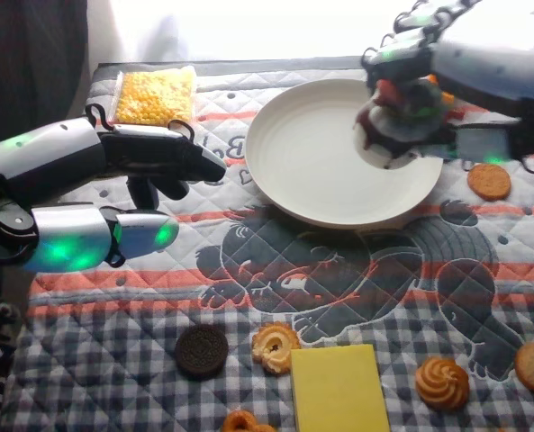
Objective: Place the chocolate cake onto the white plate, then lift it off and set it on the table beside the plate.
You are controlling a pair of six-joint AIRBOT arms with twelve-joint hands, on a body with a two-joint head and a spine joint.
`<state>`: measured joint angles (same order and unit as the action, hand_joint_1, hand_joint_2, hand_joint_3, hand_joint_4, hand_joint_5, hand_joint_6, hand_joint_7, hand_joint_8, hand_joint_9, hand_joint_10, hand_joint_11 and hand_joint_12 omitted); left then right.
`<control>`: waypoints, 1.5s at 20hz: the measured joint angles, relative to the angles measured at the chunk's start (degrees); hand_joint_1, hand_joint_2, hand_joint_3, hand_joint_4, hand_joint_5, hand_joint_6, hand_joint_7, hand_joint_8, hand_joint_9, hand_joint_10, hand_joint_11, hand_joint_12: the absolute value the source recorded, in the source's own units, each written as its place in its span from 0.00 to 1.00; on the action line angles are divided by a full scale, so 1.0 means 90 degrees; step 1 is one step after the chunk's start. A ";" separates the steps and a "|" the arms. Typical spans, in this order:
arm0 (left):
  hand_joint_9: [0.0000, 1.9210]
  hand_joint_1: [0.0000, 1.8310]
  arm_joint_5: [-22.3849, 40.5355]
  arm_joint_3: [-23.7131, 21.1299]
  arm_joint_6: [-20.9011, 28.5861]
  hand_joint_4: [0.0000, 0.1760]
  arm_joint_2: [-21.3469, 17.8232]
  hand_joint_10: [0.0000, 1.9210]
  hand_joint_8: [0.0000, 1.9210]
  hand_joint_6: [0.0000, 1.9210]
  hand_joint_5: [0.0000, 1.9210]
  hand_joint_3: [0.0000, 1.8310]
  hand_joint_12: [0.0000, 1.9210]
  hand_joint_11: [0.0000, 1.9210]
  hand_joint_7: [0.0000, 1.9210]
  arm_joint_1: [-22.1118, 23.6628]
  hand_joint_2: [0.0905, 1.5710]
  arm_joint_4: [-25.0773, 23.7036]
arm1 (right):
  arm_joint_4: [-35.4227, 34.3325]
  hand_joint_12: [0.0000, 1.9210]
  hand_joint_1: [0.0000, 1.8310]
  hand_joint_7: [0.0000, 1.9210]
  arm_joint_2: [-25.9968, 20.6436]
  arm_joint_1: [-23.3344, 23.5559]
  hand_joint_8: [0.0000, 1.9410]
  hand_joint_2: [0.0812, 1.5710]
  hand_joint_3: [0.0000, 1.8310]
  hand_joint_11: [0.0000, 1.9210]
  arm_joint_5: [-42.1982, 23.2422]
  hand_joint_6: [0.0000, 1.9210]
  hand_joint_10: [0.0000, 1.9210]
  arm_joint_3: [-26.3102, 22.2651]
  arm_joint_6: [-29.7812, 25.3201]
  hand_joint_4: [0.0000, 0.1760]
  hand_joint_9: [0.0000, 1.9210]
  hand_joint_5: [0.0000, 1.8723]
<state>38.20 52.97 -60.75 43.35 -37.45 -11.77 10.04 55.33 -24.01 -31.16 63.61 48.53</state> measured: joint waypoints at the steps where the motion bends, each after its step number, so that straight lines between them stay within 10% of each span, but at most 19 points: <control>1: 0.14 0.43 0.0007 0.0000 0.0002 0.00 -0.0002 0.52 0.01 0.22 0.20 0.00 0.81 0.15 0.25 -0.0022 0.83 0.0049 | 0.0151 1.00 0.61 0.29 -0.0170 -0.0192 0.83 0.82 0.00 0.16 -0.0168 0.76 0.89 -0.0097 -0.0233 0.00 0.20 0.38; 5: 0.12 0.44 0.0044 0.0000 0.0002 0.00 -0.0019 0.49 0.00 0.21 0.19 0.00 0.83 0.09 0.25 -0.0085 0.83 0.0163 | 0.0425 1.00 0.61 0.40 -0.0763 -0.0935 0.96 0.76 0.00 0.49 -0.0265 0.67 1.00 -0.0622 -0.0384 0.00 0.45 0.42; 8: 0.12 0.41 0.0109 0.0000 0.0002 0.00 -0.0022 0.47 0.00 0.25 0.17 0.00 0.83 0.07 0.25 -0.0092 0.84 0.0233 | 0.1039 1.00 0.66 0.44 -0.0869 -0.1309 0.77 0.77 0.00 0.36 -0.0386 0.62 0.92 -0.0644 -0.1270 0.00 0.38 0.39; 10: 0.11 0.40 0.0189 0.0015 0.0007 0.00 -0.0019 0.46 0.00 0.30 0.15 0.00 0.82 0.06 0.25 -0.0143 0.85 0.0294 | 0.1056 1.00 0.67 0.45 -0.0784 -0.1515 0.76 0.76 0.00 0.40 -0.0452 0.58 0.94 -0.0610 -0.1302 0.00 0.41 0.41; 13: 0.13 0.40 0.0194 0.0022 0.0002 0.00 -0.0019 0.43 0.00 0.30 0.16 0.00 0.81 0.06 0.26 -0.0158 0.86 0.0338 | 0.0787 1.00 0.61 0.35 -0.0544 -0.1897 0.80 0.80 0.00 0.20 -0.0369 0.72 0.90 -0.0403 -0.1341 0.01 0.21 0.36; 14: 0.14 0.39 0.0226 0.0022 0.0002 0.00 -0.0019 0.43 0.01 0.26 0.19 0.00 0.82 0.07 0.27 -0.0187 0.86 0.0364 | 0.0617 0.93 0.61 0.20 -0.0500 -0.1967 0.40 0.71 0.00 0.01 -0.0262 0.35 0.61 -0.0355 -0.1394 0.00 0.12 0.20; 15: 0.14 0.39 0.0265 0.0027 0.0002 0.00 -0.0019 0.43 0.01 0.26 0.19 0.00 0.82 0.07 0.27 -0.0228 0.86 0.0374 | 0.0600 0.93 0.61 0.20 -0.0498 -0.1967 0.40 0.71 0.00 0.01 -0.0236 0.35 0.61 -0.0355 -0.1394 0.00 0.12 0.20; 16: 0.13 0.39 0.0291 0.0027 0.0002 0.00 -0.0019 0.41 0.01 0.26 0.18 0.00 0.81 0.06 0.26 -0.0277 0.87 0.0389 | 0.0585 0.81 0.57 0.14 -0.0510 -0.2016 0.25 0.72 0.00 0.00 -0.0270 0.23 0.48 -0.0357 -0.1389 0.00 0.06 0.12; 17: 0.13 0.39 0.0335 0.0027 0.0000 0.00 -0.0019 0.34 0.00 0.26 0.18 0.00 0.81 0.01 0.25 -0.0311 0.87 0.0389 | 0.0563 0.62 0.44 0.03 -0.0583 -0.2098 0.04 0.72 0.00 0.00 -0.0267 0.03 0.13 -0.0374 -0.1387 0.39 0.00 0.01; 19: 0.14 0.39 0.0345 0.0027 0.0000 0.00 -0.0019 0.31 0.00 0.25 0.19 0.00 0.81 0.00 0.26 -0.0328 0.86 0.0435 | 0.0559 0.49 0.39 0.01 -0.0714 -0.2147 0.01 0.71 0.00 0.00 -0.0143 0.01 0.03 -0.0461 -0.1372 0.45 0.00 0.00; 22: 0.15 0.38 0.0459 0.0027 0.0000 0.00 -0.0019 0.32 0.00 0.32 0.16 0.00 0.82 0.00 0.27 -0.0396 0.86 0.0476 | 0.0590 0.63 0.37 0.00 -0.1151 -0.2217 0.00 0.63 0.00 0.00 -0.0289 0.00 0.00 -0.0770 -0.1370 0.39 0.00 0.00; 23: 0.13 0.41 0.0510 0.0027 -0.0002 0.00 -0.0019 0.36 0.00 0.37 0.14 0.00 0.83 0.00 0.27 -0.0423 0.84 0.0500 | 0.0600 0.14 0.36 0.00 -0.1360 -0.2288 0.00 0.59 0.00 0.00 -0.0476 0.00 0.00 -0.0882 -0.1367 0.62 0.00 0.00; 24: 0.12 0.43 0.0568 0.0029 0.0005 0.00 -0.0019 0.39 0.00 0.38 0.13 0.00 0.83 0.00 0.27 -0.0486 0.83 0.0580 | 0.0522 0.03 0.36 0.00 -0.1593 -0.2382 0.00 0.59 0.00 0.00 -0.0743 0.00 0.00 -0.1005 -0.1367 0.69 0.00 0.00; 26: 0.11 0.44 0.0651 0.0027 0.0002 0.00 -0.0019 0.39 0.00 0.37 0.13 0.00 0.83 0.00 0.25 -0.0597 0.82 0.0656 | 0.0369 0.00 0.35 0.00 -0.1875 -0.2582 0.00 0.58 0.00 0.00 -0.1185 0.00 0.00 -0.1175 -0.1307 0.50 0.00 0.00; 27: 0.10 0.44 0.0692 0.0027 0.0000 0.00 -0.0019 0.37 0.00 0.36 0.13 0.00 0.81 0.00 0.25 -0.0653 0.82 0.0712 | 0.0253 0.00 0.30 0.00 -0.1950 -0.2667 0.00 0.58 0.00 0.00 -0.1401 0.00 0.00 -0.1239 -0.1183 0.57 0.00 0.00; 30: 0.10 0.39 0.0784 0.0036 0.0005 0.00 -0.0019 0.27 0.00 0.36 0.13 0.00 0.74 0.00 0.23 -0.0699 0.84 0.0765 | -0.0304 0.01 0.23 0.00 -0.2193 -0.3157 0.00 0.72 0.01 0.01 -0.2171 0.00 0.00 -0.1600 -0.0641 0.16 0.01 0.00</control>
<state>45.25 53.30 -60.71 43.18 -43.75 -4.89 7.31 35.59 -52.42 -50.70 49.21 42.76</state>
